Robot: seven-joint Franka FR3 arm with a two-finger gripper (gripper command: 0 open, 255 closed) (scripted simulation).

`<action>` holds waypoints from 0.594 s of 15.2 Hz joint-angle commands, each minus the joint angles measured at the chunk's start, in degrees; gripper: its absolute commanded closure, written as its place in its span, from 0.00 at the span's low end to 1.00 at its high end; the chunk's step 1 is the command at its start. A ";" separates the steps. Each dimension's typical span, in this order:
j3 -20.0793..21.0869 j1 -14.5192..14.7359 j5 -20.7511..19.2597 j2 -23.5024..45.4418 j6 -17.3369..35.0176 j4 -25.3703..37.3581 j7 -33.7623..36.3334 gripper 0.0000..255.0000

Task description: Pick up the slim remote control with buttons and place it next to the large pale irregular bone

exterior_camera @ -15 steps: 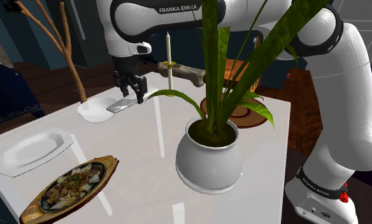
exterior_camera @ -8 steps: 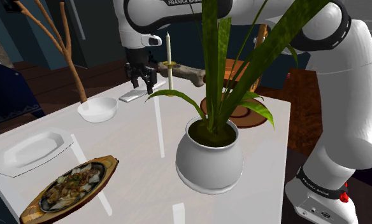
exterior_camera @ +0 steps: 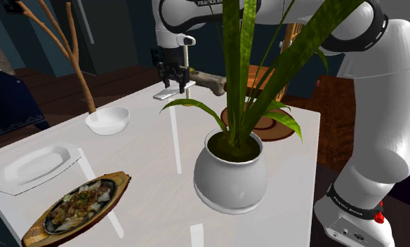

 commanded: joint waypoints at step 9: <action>-2.91 -8.06 0.44 1.78 -0.99 3.40 -11.56 1.00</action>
